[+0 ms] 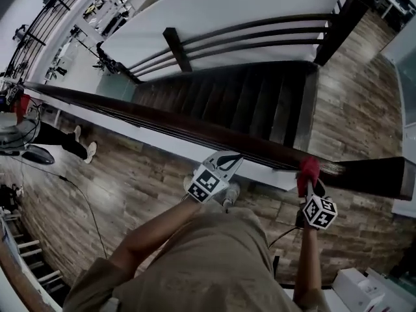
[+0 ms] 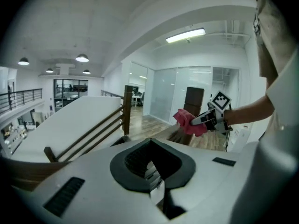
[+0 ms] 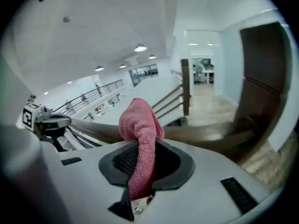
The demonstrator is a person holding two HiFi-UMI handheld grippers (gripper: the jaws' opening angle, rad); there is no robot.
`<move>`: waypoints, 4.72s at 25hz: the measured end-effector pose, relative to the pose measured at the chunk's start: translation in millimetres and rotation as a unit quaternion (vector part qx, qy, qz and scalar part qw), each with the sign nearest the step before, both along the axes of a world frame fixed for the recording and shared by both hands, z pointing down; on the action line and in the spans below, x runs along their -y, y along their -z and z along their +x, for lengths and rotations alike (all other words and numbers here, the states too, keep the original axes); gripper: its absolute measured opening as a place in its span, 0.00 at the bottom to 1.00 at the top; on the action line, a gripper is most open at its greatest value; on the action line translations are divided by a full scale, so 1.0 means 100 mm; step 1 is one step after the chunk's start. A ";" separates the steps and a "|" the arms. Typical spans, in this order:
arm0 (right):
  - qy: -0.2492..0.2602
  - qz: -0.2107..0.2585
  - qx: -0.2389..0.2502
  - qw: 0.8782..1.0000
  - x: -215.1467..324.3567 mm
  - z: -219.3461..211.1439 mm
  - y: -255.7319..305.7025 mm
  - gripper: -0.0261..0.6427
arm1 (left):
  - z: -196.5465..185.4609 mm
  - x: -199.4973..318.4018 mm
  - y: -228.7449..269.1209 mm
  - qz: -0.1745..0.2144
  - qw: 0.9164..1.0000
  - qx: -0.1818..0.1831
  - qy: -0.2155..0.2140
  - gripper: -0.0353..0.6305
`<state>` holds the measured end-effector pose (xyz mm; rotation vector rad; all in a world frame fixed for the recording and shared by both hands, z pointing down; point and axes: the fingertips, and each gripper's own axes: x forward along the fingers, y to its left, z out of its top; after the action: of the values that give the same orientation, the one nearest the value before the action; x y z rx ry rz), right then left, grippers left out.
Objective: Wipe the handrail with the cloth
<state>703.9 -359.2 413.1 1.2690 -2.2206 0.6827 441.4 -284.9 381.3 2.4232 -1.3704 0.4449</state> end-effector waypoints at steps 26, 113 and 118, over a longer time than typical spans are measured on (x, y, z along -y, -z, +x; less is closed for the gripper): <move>0.450 0.097 0.130 0.878 -2.37 -6.34 1.46 0.16 | -4.45 -2.83 0.53 0.045 0.939 -0.015 0.341 0.08; 0.003 0.055 0.260 0.964 -2.56 -12.80 -1.77 0.15 | -10.57 -2.91 -1.36 -0.071 0.979 0.094 0.168 0.08; -0.005 0.065 0.256 0.964 -2.49 -12.68 -1.69 0.15 | -10.54 -2.94 -1.32 -0.071 0.979 0.100 0.162 0.08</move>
<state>-563.8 -110.1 581.9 1.2720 -2.7123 0.9720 -612.2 8.6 512.9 2.0351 -1.7149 0.6881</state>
